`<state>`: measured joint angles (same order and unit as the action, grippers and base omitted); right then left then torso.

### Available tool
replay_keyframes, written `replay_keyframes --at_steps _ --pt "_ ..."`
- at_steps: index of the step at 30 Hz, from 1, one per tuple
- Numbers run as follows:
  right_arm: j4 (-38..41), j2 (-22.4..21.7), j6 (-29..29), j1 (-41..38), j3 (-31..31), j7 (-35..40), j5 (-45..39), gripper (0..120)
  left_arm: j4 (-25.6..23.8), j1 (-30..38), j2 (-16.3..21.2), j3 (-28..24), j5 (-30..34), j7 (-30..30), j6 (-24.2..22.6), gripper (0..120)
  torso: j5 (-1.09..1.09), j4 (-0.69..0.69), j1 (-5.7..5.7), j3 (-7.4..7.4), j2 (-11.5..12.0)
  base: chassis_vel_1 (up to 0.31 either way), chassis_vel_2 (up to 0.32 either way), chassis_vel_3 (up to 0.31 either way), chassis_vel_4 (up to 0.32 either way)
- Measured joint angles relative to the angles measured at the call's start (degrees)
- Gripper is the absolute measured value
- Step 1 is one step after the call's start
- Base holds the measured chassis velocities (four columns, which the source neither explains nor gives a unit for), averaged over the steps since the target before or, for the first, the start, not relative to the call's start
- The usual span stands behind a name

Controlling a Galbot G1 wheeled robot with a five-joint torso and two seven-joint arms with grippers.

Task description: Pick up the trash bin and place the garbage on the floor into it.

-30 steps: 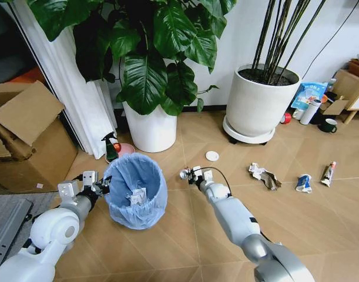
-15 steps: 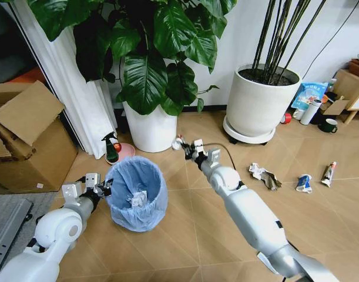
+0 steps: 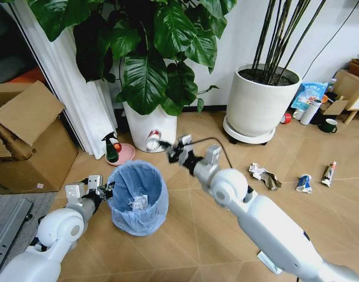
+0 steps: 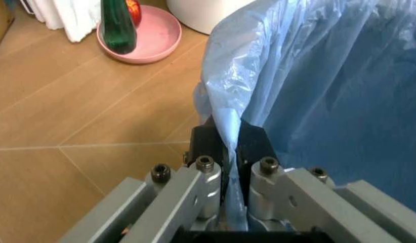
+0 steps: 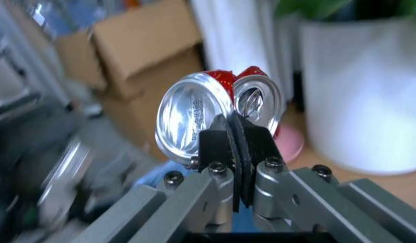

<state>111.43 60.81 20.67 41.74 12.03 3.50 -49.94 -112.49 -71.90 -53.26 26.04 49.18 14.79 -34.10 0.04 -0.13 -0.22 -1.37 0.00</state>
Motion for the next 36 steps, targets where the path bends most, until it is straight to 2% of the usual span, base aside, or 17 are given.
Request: replay_keyframes --at_steps 3,8,12,16,17,18,20,23,25,27,29,31,33,36 --pt "1.0 -2.3 0.2 0.3 2.9 -0.1 -0.1 0 0.0 0.0 -0.1 0.3 0.0 0.0 0.0 0 0.00 -0.01 0.00 0.00 0.0 0.000 0.000 0.000 0.000" --pt "2.0 -2.8 2.3 0.0 4.5 0.1 -0.7 0 0.0 -0.1 -0.4 0.3 0.0 0.0 0.0 0 0.00 0.00 0.00 0.00 0.0 0.000 0.000 0.000 0.000" --pt "2.2 -2.5 2.9 -0.8 6.4 1.3 -2.0 18 0.0 -0.1 -1.1 0.2 -0.2 0.1 0.0 0 0.00 0.00 0.00 0.00 0.0 0.000 0.000 0.000 0.000" --pt "1.9 -2.3 2.9 -1.1 6.8 1.3 -2.0 24 0.0 -0.1 -1.2 0.2 -0.2 0.1 0.0 0 0.00 0.00 0.00 -0.01 0.0 0.000 0.000 0.000 0.000" --pt "1.6 -2.2 2.8 -1.4 7.1 1.3 -1.9 35 -0.1 0.0 -1.2 0.2 -0.2 0.1 0.1 0 0.00 0.00 0.00 -0.01 0.0 0.000 0.000 0.000 0.000" --pt "1.6 -2.2 2.8 -1.4 7.1 1.3 -1.9 35 -0.1 0.0 -1.2 0.2 -0.2 0.1 0.1 0 0.00 0.00 0.00 -0.01 0.0 0.000 0.000 0.000 0.000" --pt "1.0 -1.8 2.5 -1.9 7.2 1.3 -1.8 45 -0.2 0.0 -1.1 0.2 -0.2 0.2 0.1 0 0.01 -0.01 0.00 -0.01 0.0 0.000 0.000 0.000 0.000" --pt "0.5 -0.8 2.2 -2.2 6.7 1.5 -1.8 54 -0.2 0.0 -1.0 0.4 -0.2 0.2 0.2 0 0.00 0.00 0.00 -0.01 0.0 0.000 0.000 0.000 0.000" --pt "0.2 0.1 2.1 -2.2 4.7 3.0 -2.4 64 -0.2 -0.2 -1.1 0.5 -0.3 0.2 0.2 0 0.00 0.00 0.00 -0.01 0.0 0.000 0.000 0.000 0.000" --pt "0.1 0.3 2.2 -2.0 3.9 3.4 -2.6 68 -0.3 -0.3 -1.1 0.5 -0.4 0.2 0.2 0 0.00 0.00 0.00 -0.01 0.0 0.000 0.000 0.000 0.000" --pt "0.1 -0.1 2.5 -1.1 -0.4 4.0 -2.8 79 -0.3 -0.7 -1.3 0.9 -1.2 0.1 0.3 0 0.00 0.01 0.00 -0.01 0.0 0.000 0.000 0.000 0.000" --pt "0.1 -0.8 2.5 -0.2 -2.3 4.1 -2.6 83 -0.4 -0.8 -1.4 1.0 -1.4 0.1 0.3 0 0.00 0.01 0.00 -0.01 0.0 0.000 0.000 0.000 0.000" --pt "0.3 -2.5 2.6 2.0 -6.1 4.0 -1.7 90 -0.6 -1.1 -1.6 1.2 -1.8 -0.2 0.4 0 -0.01 0.02 0.00 -0.01 0.0 0.000 0.000 0.000 0.000" --pt "0.8 -6.9 2.1 11.3 -16.1 0.8 3.7 100 -0.8 -1.7 -1.8 1.7 -3.2 -1.1 0.9 0 -0.03 -0.02 0.00 -0.01 0.0 0.000 0.000 0.000 0.000"
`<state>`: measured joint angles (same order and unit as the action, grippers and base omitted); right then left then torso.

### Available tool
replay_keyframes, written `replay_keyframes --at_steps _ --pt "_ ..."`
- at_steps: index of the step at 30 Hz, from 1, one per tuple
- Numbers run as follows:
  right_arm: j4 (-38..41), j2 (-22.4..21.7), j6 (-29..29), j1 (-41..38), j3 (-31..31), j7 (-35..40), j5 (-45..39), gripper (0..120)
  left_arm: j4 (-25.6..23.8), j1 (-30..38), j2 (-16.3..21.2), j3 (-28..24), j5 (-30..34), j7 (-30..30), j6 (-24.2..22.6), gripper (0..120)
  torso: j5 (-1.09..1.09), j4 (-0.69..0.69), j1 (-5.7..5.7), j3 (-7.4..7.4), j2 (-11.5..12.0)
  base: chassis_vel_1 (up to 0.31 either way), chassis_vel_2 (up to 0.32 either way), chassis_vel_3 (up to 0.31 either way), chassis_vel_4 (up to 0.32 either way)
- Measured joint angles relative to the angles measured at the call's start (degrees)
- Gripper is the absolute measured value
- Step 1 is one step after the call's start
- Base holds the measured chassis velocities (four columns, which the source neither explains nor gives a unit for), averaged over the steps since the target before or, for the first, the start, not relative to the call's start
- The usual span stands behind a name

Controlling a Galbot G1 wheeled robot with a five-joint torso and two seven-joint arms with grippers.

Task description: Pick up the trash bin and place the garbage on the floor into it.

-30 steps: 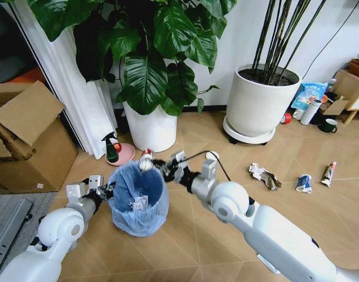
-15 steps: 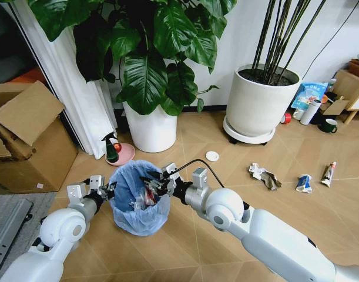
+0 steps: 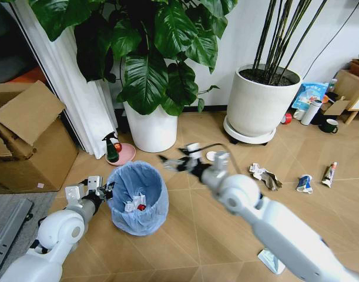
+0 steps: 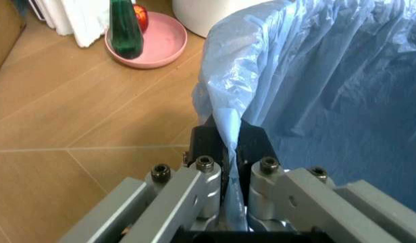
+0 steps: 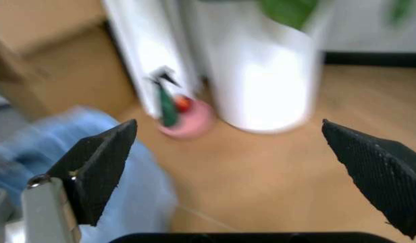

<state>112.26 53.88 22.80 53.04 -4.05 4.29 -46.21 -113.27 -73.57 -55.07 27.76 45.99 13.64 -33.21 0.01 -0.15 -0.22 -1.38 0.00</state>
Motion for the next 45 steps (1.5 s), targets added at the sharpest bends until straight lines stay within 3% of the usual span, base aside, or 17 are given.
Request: replay_keyframes --at_steps 1,4,9,11,21,27,30,45 --pt "0.0 0.0 0.0 0.0 0.0 0.0 0.0 100 0.0 0.0 0.0 0.0 0.0 0.0 0.0 0 0.00 0.00 0.00 0.00 0.0 0.000 0.000 0.000 0.000" --pt "1.3 -3.0 -1.4 10.4 -8.9 -2.3 4.8 100 -0.4 -0.6 -0.2 0.1 -0.4 -0.5 0.3 0 0.02 -0.01 0.00 0.01 0.0 0.000 0.000 0.000 0.000" --pt "1.7 -3.4 -4.3 20.4 -14.1 -2.4 8.7 100 -1.2 -1.7 -0.5 0.8 -0.8 -0.9 0.5 0 0.01 -0.02 0.00 0.01 0.0 0.000 0.000 0.000 0.000" --pt "0.0 -2.5 -6.7 25.1 -16.2 -2.6 12.2 100 -2.0 -2.8 -0.7 1.5 -1.2 -1.1 0.7 0 0.01 0.04 0.01 0.01 0.0 0.000 0.000 0.000 0.000" --pt "-7.9 5.7 -17.9 42.6 -29.5 -11.2 23.6 100 -3.3 -3.2 -0.8 1.5 -2.4 -2.6 1.3 0 0.03 0.01 0.01 0.01 0.0 0.000 0.000 0.000 0.000" --pt "-11.9 9.6 -21.0 46.7 -34.2 -14.3 26.6 100 -3.5 -3.4 -0.6 1.1 -2.6 -3.1 1.4 0 0.04 0.01 0.01 0.01 0.0 0.000 0.000 0.000 0.000" --pt "-17.8 11.4 -24.7 47.7 -36.4 -15.9 28.2 100 -4.3 -4.4 -0.8 1.2 -3.0 -3.1 1.5 0 0.04 0.02 0.01 0.01 0.0 0.000 0.000 0.000 0.000" --pt "-31.4 14.2 -28.0 44.1 -38.4 -19.4 27.3 100 -5.4 -5.3 0.0 0.8 -3.0 -2.7 1.7 0 0.03 0.01 0.00 0.00 0.0 0.000 0.000 0.000 0.000"
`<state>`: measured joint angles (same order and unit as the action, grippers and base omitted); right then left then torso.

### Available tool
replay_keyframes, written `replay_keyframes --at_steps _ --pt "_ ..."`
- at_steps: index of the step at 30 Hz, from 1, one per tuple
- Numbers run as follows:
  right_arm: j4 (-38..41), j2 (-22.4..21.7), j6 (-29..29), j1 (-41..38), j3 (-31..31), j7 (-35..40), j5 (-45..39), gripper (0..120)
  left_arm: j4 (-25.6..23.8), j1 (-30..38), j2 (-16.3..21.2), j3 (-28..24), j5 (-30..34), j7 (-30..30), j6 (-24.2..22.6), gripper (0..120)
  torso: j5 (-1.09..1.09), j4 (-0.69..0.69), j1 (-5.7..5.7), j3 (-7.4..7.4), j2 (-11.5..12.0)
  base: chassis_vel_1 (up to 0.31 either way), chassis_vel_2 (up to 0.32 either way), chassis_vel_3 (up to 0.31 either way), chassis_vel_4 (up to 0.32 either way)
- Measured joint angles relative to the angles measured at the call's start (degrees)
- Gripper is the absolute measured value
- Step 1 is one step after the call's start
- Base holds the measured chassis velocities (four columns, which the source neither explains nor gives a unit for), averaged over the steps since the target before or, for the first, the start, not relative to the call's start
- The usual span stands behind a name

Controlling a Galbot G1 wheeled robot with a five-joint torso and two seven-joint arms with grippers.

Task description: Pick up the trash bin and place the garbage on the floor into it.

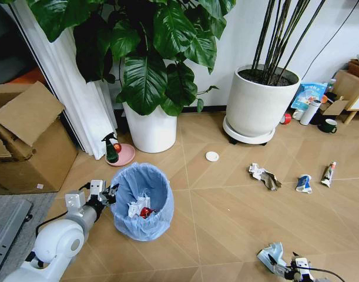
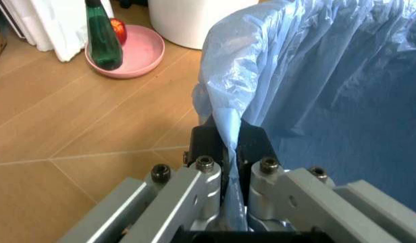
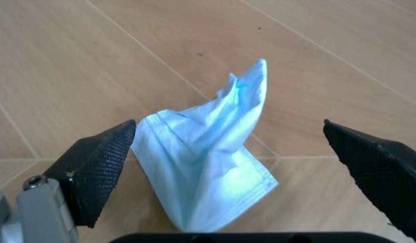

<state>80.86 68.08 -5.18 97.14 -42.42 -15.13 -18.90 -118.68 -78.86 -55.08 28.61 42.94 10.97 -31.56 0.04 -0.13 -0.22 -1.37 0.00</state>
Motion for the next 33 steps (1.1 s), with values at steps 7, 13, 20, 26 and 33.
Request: replay_keyframes --at_steps 7,13,20,26,33 --pt "-4.7 0.8 -0.6 -4.2 1.7 -0.3 -0.9 97 -0.1 0.0 0.4 -0.5 -0.1 0.2 0.0 0 0.00 0.01 0.00 0.00 0.0 0.000 0.000 0.000 0.000" --pt "-6.8 0.9 -0.6 -5.5 2.6 -0.2 -2.2 77 -0.5 0.1 0.8 -0.8 0.1 0.9 0.1 0 0.01 0.00 0.00 0.00 0.0 0.000 0.000 0.000 0.000" --pt "-8.7 1.0 -1.2 -6.5 3.1 0.0 -2.6 52 -0.5 0.2 0.8 -1.0 0.2 1.2 0.0 0 0.00 0.00 0.00 0.00 0.0 0.000 0.000 0.000 0.000" --pt "-9.7 0.9 -1.3 -6.9 3.5 0.1 -3.2 32 -0.6 0.1 0.6 -1.1 0.2 1.5 -0.1 0 0.01 0.00 0.00 0.00 0.0 0.000 0.000 0.000 0.000" --pt "-10.2 0.9 -1.3 -7.2 3.8 0.3 -3.5 2 -1.1 -0.4 0.6 -1.1 0.2 2.3 -0.2 0 0.00 0.00 0.00 0.00 0.0 0.000 0.000 0.000 0.000"
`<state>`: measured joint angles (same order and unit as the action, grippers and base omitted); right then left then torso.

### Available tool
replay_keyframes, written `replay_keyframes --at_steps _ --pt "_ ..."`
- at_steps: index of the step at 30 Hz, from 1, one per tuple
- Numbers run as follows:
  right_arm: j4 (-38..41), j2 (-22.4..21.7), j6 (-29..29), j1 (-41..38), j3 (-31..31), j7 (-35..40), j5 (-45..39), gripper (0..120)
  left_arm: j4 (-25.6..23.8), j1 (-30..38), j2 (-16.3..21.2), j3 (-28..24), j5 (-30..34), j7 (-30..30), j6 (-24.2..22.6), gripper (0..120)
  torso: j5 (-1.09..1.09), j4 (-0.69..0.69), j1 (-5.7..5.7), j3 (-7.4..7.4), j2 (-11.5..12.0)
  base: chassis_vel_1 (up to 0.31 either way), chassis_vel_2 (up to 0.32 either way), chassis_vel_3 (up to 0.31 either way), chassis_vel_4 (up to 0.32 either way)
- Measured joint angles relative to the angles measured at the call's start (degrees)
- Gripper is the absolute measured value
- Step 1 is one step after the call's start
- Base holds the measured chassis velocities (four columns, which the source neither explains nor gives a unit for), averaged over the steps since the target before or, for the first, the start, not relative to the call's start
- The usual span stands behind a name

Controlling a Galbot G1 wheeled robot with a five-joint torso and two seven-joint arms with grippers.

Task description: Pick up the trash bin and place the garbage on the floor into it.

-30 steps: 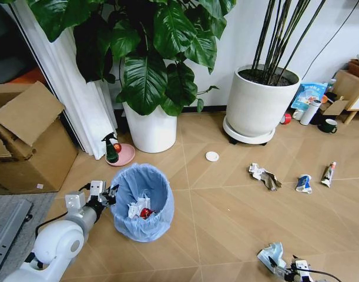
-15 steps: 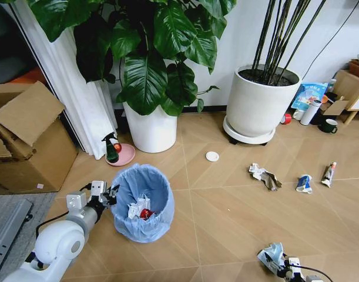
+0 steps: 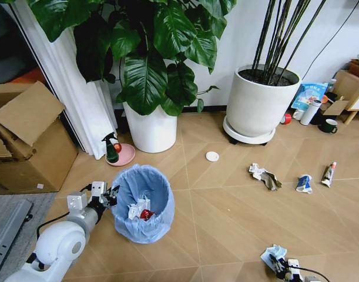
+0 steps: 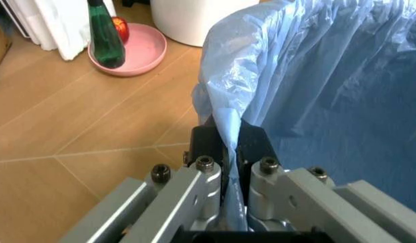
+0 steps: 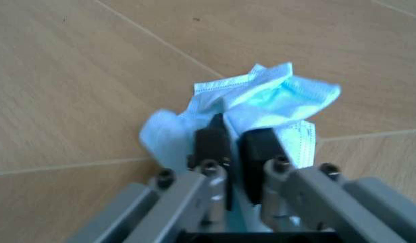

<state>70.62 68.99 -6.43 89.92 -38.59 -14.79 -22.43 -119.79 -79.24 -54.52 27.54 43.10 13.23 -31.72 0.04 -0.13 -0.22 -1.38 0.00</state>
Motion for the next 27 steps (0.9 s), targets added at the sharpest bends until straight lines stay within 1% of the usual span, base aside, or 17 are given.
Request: replay_keyframes --at_steps 1,7,10,11,12,14,15,16,17,19,20,21,22,23,25,26,27 --pt "0.2 0.1 0.0 0.0 0.0 0.1 0.0 0 -0.1 -0.1 0.0 0.0 0.0 0.1 0.0 0 -0.01 0.00 0.00 0.00 0.0 0.000 0.000 0.000 0.000" --pt "2.9 0.0 0.0 0.1 -0.7 0.4 -0.2 0 -0.4 -0.6 -0.1 0.2 0.0 0.2 0.0 0 -0.01 0.00 0.00 0.00 0.0 0.000 0.000 0.000 0.000" --pt "10.5 -1.8 1.9 0.5 -1.2 1.4 -1.0 0 -0.7 -1.0 -0.2 0.3 -0.2 0.2 0.0 0 0.01 0.00 0.00 0.00 0.0 0.000 0.000 0.000 0.000" --pt "10.5 -1.8 1.9 0.5 -1.2 1.4 -1.0 0 -0.7 -1.0 -0.2 0.3 -0.2 0.2 0.0 0 0.01 0.00 0.00 0.00 0.0 0.000 0.000 0.000 0.000" --pt "12.5 -2.2 2.6 0.6 -1.2 1.5 -1.2 0 -0.7 -1.1 -0.3 0.3 -0.2 0.2 0.0 0 0.00 0.00 0.00 0.00 0.0 0.000 0.000 0.000 0.000" --pt "19.2 -4.4 4.5 0.5 -0.2 2.7 -1.6 0 -0.8 -1.2 -0.3 0.3 -0.3 0.1 0.0 0 0.01 0.00 0.00 0.00 0.0 0.000 0.000 0.000 0.000" --pt "19.2 -4.4 4.5 0.5 -0.2 2.7 -1.6 0 -0.8 -1.2 -0.3 0.3 -0.3 0.1 0.0 0 0.01 0.00 0.00 0.00 0.0 0.000 0.000 0.000 0.000" --pt "21.2 -5.1 5.2 0.3 0.3 3.2 -1.7 0 -0.8 -1.2 -0.3 0.3 -0.3 0.0 0.0 0 0.01 0.00 0.00 0.00 0.0 0.000 0.000 0.000 0.000" --pt "25.7 -7.2 7.1 -0.1 1.9 4.4 -2.6 0 -0.8 -1.1 -0.3 0.3 -0.3 -0.1 0.0 0 0.00 0.01 0.00 0.00 0.0 0.000 0.000 0.000 0.000" --pt "31.0 -10.1 9.7 -1.3 4.3 5.9 -4.3 0 -0.6 -1.0 -0.4 0.3 -0.4 -0.2 0.0 0 0.02 0.01 0.00 0.00 0.0 0.000 0.000 0.000 0.000" --pt "31.0 -10.1 9.7 -1.3 4.3 5.9 -4.3 0 -0.6 -1.0 -0.4 0.3 -0.4 -0.2 0.0 0 0.02 0.01 0.00 0.00 0.0 0.000 0.000 0.000 0.000" --pt "32.6 -11.0 10.7 -2.0 5.2 6.3 -4.8 0 -0.5 -0.9 -0.5 0.3 -0.4 -0.2 -0.1 0 0.02 0.01 0.00 0.00 0.0 0.000 0.000 0.000 0.000" --pt "35.4 -12.8 12.7 -3.8 7.0 6.7 -5.8 0 -0.2 -0.6 -0.7 0.2 -0.4 -0.3 -0.1 0 -0.02 0.02 0.00 0.00 0.0 0.000 0.000 0.000 0.000" --pt "35.4 -12.8 12.7 -3.8 7.0 6.7 -5.8 0 -0.2 -0.6 -0.7 0.2 -0.4 -0.3 -0.1 0 -0.02 0.02 0.00 0.00 0.0 0.000 0.000 0.000 0.000" --pt "37.7 -14.4 14.4 -5.9 8.7 6.8 -6.8 0 0.2 -0.2 -0.8 -0.3 -0.5 -0.3 -0.1 0 0.00 0.02 0.00 0.00 0.0 0.000 0.000 0.000 0.000" --pt "40.3 -16.1 16.3 -8.5 10.5 6.9 -8.5 0 0.9 0.7 -0.8 -1.1 -0.5 -0.7 -0.2 0 0.00 0.01 0.00 -0.01 0.0 0.000 0.000 0.000 0.000" --pt "41.5 -17.0 17.2 -9.9 11.7 7.2 -9.7 0 1.2 1.0 -0.8 -1.4 -0.7 -1.0 -0.2 0 0.00 -0.02 0.00 0.00 0.0 0.000 0.000 0.000 0.000"
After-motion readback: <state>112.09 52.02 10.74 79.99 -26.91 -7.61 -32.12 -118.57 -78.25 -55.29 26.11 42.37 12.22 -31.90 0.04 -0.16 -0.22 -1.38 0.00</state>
